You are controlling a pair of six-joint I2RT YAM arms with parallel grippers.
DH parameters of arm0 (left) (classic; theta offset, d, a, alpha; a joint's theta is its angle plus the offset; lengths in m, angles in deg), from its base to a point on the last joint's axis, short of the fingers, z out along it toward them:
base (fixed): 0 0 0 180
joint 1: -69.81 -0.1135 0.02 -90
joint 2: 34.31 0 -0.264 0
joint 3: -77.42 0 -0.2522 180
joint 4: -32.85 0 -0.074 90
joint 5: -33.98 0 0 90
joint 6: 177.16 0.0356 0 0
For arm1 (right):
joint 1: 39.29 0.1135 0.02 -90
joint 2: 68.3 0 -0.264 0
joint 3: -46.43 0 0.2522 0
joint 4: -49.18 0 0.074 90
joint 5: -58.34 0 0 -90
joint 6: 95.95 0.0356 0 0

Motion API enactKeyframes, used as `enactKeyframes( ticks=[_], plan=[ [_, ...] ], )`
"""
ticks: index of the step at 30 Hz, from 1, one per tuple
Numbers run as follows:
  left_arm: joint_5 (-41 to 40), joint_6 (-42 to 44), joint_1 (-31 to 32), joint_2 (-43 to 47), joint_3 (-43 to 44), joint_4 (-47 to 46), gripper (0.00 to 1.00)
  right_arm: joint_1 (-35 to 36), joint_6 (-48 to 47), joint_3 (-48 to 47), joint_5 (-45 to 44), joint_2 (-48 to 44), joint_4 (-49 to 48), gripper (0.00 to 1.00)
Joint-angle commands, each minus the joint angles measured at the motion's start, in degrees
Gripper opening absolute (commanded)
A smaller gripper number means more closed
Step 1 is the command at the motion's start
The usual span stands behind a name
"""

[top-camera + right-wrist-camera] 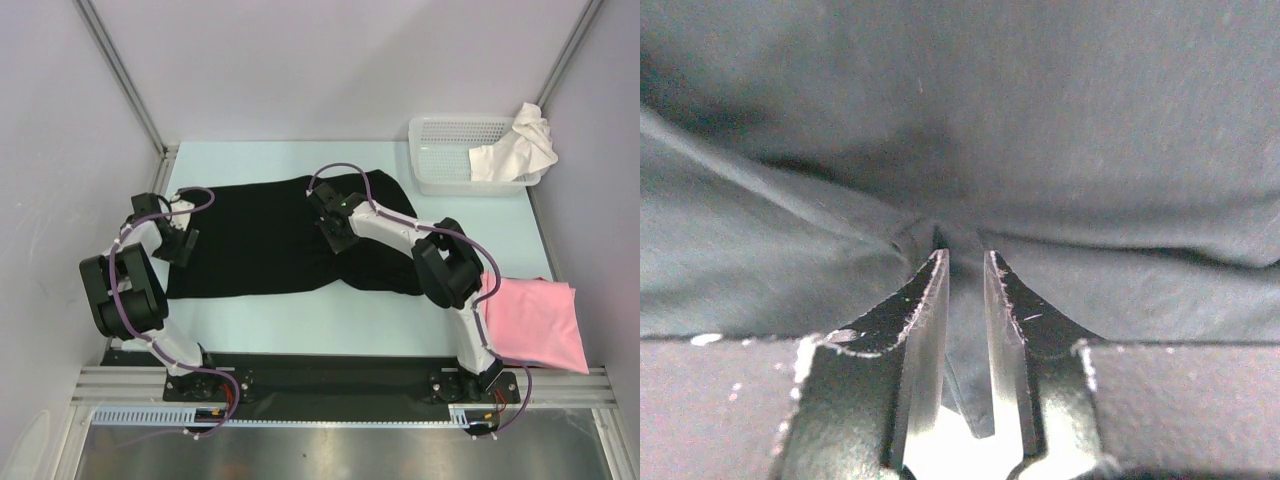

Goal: Fold and stack the t-shirts
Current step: Fold the tshirt

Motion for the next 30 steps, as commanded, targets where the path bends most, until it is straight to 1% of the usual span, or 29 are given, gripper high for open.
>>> enactKeyframes(
  ticks=[1,5,9,12,15,16,19,21,22,24,26,27,30],
  plan=[
    [0.0,0.5,-0.2,2.6,-0.3,-0.8,0.87,0.6,0.3,2.5,-0.1,-4.6,1.2,0.26],
    [0.0,0.6,-0.1,2.4,-0.3,-0.6,0.87,1.0,-0.1,5.3,0.6,-6.3,1.1,0.28],
    [0.0,0.7,-0.1,2.8,-0.6,-0.4,0.88,1.6,-0.5,5.6,0.6,-6.7,2.3,0.3],
    [0.0,0.9,-0.1,3.1,-1.1,-0.1,0.88,1.9,-0.2,5.9,0.8,-8.1,2.3,0.32],
    [0.1,0.9,-0.1,3.1,-1.5,-0.3,0.87,2.3,-0.7,7.0,2.1,-9.6,0.6,0.38],
    [0.0,0.9,-0.1,3.1,-1.7,-0.4,0.88,2.3,-0.7,7.3,2.0,-9.6,-0.8,0.41],
    [0.0,0.7,-0.1,2.8,-1.5,-0.5,0.88,2.0,-0.8,6.0,0.8,-6.8,-1.3,0.41],
    [0.0,0.8,-0.1,3.1,-1.4,-0.3,0.88,1.8,-0.8,5.2,1.0,-4.9,-1.3,0.4],
    [0.0,1.0,-0.1,3.2,-1.4,-0.4,0.88,1.8,-0.9,4.6,0.9,-4.6,-1.5,0.35],
    [0.0,1.3,-0.1,3.4,-1.5,-0.5,0.88,1.7,-0.9,3.8,1.2,-3.7,-1.5,0.32],
    [-1.7,1.5,-0.1,3.5,-1.5,-0.7,0.88,1.5,-0.7,3.2,1.0,-3.1,-1.6,0.25],
    [-1.8,1.6,-0.1,3.5,-1.5,-0.8,0.88,1.1,-0.4,3.2,0.2,-3.1,-1.8,0.17],
    [-1.7,1.5,-0.1,3.4,-1.5,-0.7,0.88,0.4,0.1,2.8,0.6,-3.8,-2.3,0.03]
  ],
)
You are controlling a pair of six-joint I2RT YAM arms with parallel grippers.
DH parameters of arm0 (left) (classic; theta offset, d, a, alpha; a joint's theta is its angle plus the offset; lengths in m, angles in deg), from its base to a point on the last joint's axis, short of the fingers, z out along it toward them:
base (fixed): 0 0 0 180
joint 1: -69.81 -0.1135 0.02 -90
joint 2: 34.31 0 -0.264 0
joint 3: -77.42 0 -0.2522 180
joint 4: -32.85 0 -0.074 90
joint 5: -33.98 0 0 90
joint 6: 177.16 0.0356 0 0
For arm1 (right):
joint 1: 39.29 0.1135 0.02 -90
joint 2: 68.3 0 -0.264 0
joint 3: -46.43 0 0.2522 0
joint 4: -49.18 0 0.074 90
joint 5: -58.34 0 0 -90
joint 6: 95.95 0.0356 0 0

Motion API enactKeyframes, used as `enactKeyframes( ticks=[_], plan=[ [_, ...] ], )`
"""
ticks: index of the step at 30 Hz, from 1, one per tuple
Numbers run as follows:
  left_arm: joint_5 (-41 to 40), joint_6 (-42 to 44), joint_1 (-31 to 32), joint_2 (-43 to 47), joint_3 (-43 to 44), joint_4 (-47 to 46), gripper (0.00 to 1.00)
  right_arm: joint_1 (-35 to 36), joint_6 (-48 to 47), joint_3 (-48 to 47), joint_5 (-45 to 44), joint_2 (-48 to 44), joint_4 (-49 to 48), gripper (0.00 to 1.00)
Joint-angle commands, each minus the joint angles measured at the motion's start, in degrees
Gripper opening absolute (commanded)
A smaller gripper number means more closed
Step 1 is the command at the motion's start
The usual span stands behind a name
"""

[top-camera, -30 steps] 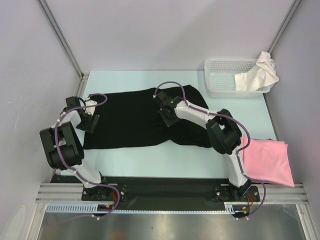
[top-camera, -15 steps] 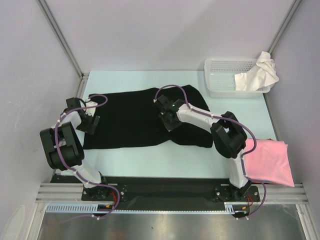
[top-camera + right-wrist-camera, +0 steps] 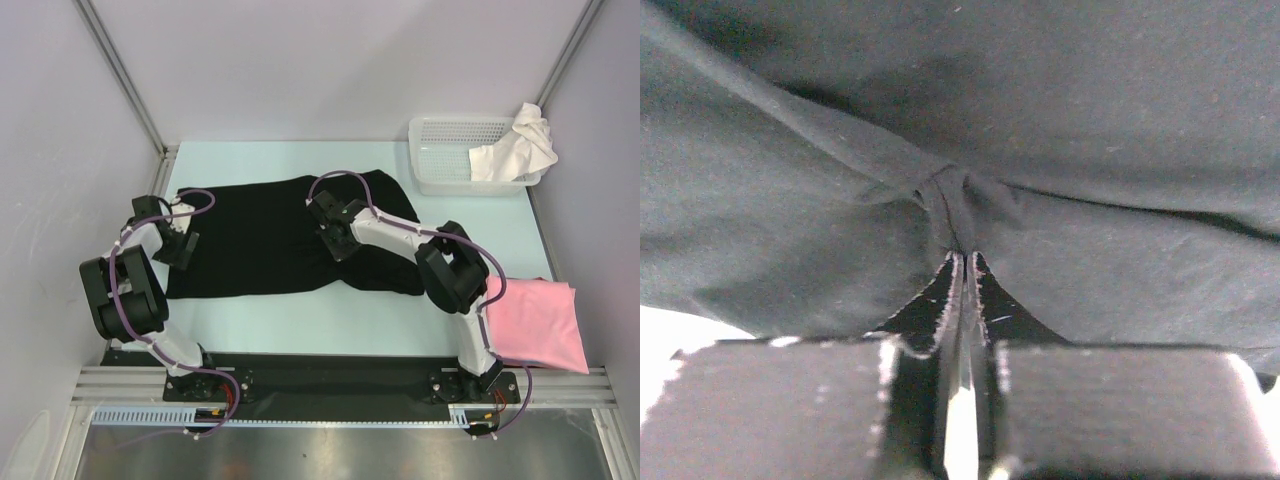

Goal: Fold and stack the t-shirts
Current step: Fold the tshirt

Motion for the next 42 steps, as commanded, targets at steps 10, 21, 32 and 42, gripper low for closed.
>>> enactKeyframes(
  ticks=[10,21,32,42],
  plan=[
    [-0.1,0.6,-0.1,2.1,-0.3,-0.9,0.88,-2.7,2.8,-7.6,-2.5,0.8,-2.5,0.0],
    [3.1,1.3,-0.2,3.8,-0.1,1.9,0.88,-3.8,3.0,-8.5,3.5,2.7,-1.8,0.46],
    [10.4,10.6,0.0,14.2,-4.3,16.7,0.91,-16.3,17.1,22.4,2.6,-25.2,-2.3,0.61],
    [-4.2,16.4,9.3,19.1,-21.5,6.8,0.98,-28.2,22.3,44.6,15.3,-39.7,-8.7,0.63]
  ],
)
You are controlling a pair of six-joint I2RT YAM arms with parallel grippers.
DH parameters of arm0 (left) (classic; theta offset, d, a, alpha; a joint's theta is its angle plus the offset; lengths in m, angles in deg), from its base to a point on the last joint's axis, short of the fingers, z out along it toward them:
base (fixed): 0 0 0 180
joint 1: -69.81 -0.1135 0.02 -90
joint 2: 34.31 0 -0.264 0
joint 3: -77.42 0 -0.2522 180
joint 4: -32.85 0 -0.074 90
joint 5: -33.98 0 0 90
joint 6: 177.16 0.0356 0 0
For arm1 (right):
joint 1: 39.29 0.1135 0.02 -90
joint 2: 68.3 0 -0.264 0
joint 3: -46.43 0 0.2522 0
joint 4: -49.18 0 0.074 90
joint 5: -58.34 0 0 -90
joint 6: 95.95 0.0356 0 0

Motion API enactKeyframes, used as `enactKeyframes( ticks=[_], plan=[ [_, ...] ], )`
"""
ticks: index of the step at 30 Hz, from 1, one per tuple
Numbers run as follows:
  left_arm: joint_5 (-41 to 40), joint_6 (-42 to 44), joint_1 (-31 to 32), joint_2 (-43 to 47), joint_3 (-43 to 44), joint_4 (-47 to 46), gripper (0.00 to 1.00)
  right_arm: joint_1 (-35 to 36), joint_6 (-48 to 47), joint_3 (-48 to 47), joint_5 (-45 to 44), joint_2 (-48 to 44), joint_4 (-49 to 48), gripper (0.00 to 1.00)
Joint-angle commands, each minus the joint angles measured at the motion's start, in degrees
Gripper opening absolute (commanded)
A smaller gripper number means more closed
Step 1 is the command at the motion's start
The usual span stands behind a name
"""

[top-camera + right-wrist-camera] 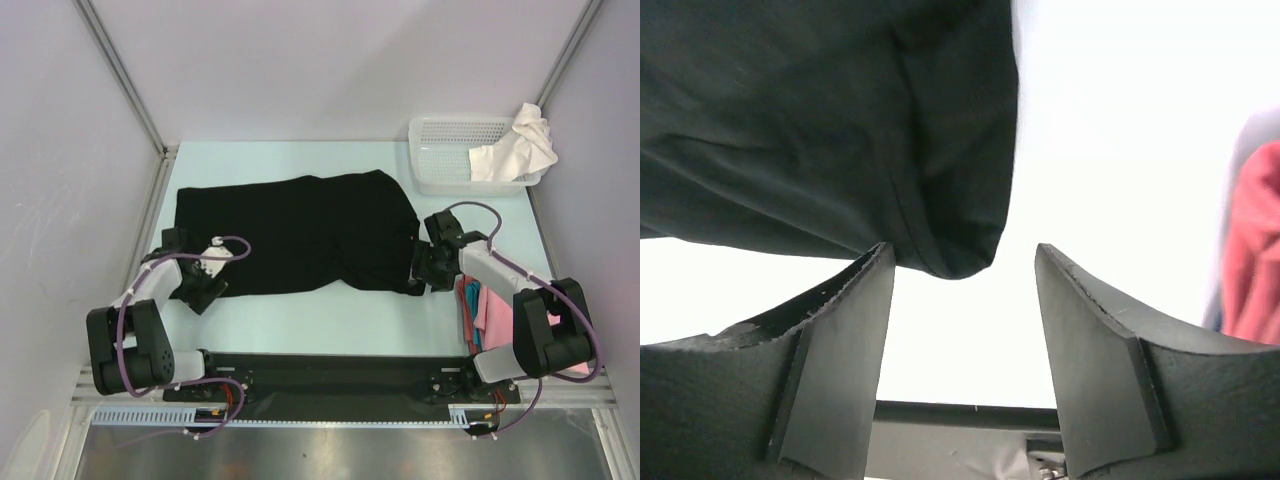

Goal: Fold and stack the t-shirts
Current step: Fold the tshirt

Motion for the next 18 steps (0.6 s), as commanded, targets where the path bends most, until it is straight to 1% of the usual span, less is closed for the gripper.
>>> enactKeyframes(
  ticks=[1,3,4,5,6,8,9,11,12,13,14,16,18],
  plan=[
    [-8.4,4.7,1.1,1.1,-4.9,-7.2,0.98,-0.9,2.9,2.6,4.6,-2.4,-4.2,0.63],
    [-12.6,5.1,1.1,0.6,-6.8,-12.7,0.97,-1.1,3.9,4.2,5.7,-2.4,-6.6,0.61],
    [-12.9,5.0,1.1,0.4,-7.0,-14.0,0.97,-1.3,4.3,5.1,6.0,-2.4,-7.9,0.6],
    [-12.2,4.4,1.1,0.2,-6.9,-15.3,0.95,-1.5,4.6,6.6,6.6,-1.8,-10.5,0.56],
    [-11.3,4.1,1.1,0.1,-6.8,-15.5,0.88,-2.2,5.0,7.1,7.0,-1.4,-11.7,0.52],
    [-9.3,3.4,1.1,0.0,-6.7,-15.9,0.76,-3.1,5.3,8.5,8.0,0.4,-14.3,0.39],
    [-8.5,3.3,1.1,0.0,-6.6,-16.2,0.62,-3.6,5.4,8.9,8.5,1.0,-15.0,0.25],
    [-6.3,2.0,1.1,0.4,-6.6,-16.2,0.49,-5.2,5.3,10.1,7.5,0.7,-15.6,0.14],
    [-5.6,1.2,0.9,0.7,-6.6,-16.6,0.31,-5.8,5.3,11.2,6.7,0.0,-15.6,0.03],
    [-3.6,0.5,0.7,0.9,-6.8,-16.9,0.15,-7.2,5.2,11.7,5.9,-1.0,-15.6,0.0],
    [-3.1,-0.9,0.5,1.3,-7.1,-17.5,0.0,-7.6,5.3,12.1,4.5,-2.2,-14.8,0.0],
    [-2.6,-1.1,-0.3,1.6,-7.9,-18.8,0.0,-8.3,5.2,12.5,3.6,-5.9,-13.4,0.0],
    [-2.5,-1.1,-1.7,2.4,-6.9,-16.8,0.0,-8.5,4.6,12.0,1.9,-8.8,-9.7,0.0]
  ],
)
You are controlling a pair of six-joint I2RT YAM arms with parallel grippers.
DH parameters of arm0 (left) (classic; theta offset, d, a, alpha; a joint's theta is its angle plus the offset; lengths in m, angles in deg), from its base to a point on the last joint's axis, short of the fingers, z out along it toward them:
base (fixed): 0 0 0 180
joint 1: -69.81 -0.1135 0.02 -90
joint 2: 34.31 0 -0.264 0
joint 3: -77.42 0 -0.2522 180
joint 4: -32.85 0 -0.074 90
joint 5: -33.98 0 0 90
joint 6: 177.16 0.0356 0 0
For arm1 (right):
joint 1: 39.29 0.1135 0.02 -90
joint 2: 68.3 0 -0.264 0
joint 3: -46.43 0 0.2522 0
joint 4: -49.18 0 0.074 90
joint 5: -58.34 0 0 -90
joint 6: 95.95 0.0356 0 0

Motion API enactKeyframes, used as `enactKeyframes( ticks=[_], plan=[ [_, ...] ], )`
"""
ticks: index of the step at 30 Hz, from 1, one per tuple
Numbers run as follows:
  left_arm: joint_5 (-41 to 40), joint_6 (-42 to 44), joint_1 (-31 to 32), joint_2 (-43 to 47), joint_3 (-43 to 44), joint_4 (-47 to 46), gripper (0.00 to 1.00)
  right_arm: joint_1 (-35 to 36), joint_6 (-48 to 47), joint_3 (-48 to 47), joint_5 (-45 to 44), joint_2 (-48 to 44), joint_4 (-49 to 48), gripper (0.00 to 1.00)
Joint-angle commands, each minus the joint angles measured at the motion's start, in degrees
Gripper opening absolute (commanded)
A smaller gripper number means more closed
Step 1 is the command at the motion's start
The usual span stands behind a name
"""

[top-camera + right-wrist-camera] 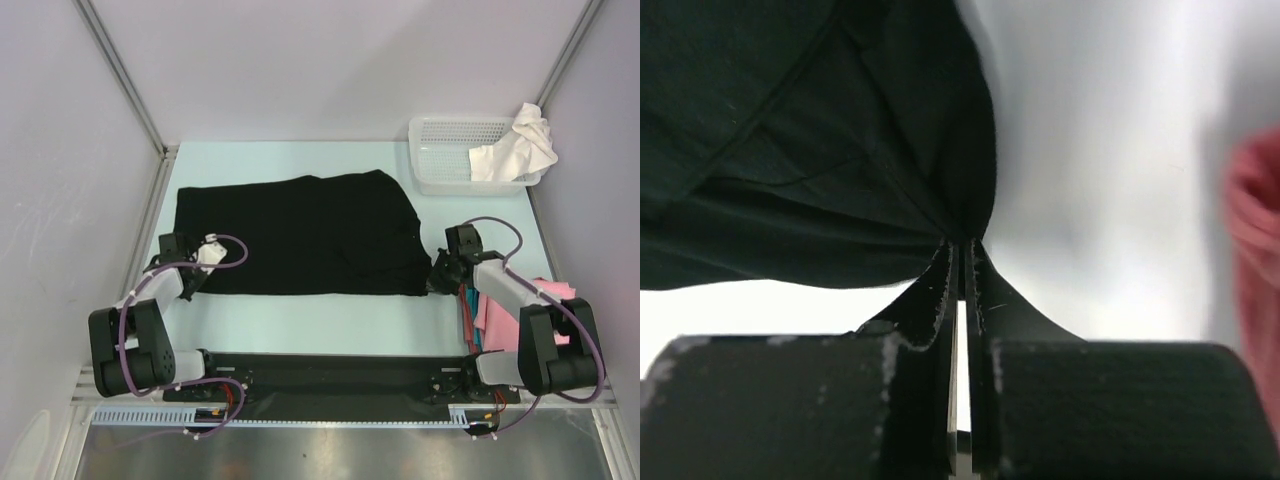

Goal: Fold and stack the t-shirts
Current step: Fold the tshirt

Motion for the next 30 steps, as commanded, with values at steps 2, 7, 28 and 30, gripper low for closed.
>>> enactKeyframes(
  ticks=[2,7,28,30],
  plan=[
    [6.5,-1.1,-3.5,2.1,1.3,5.3,0.0,-1.1,-0.8,-0.2,-5.8,-5.6,6.3,0.0],
    [7.4,-0.9,-5.1,3.0,7.5,16.4,0.0,-1.2,2.4,0.8,-1.6,-10.0,11.2,0.0],
    [18.4,-14.1,-7.4,-6.1,38.8,22.0,0.91,5.7,-11.0,-39.3,-1.6,1.0,11.8,0.72],
    [17.1,-19.2,-7.3,-8.6,41.1,17.5,0.93,6.4,-15.6,-47.5,0.0,7.9,12.0,0.67]
  ],
)
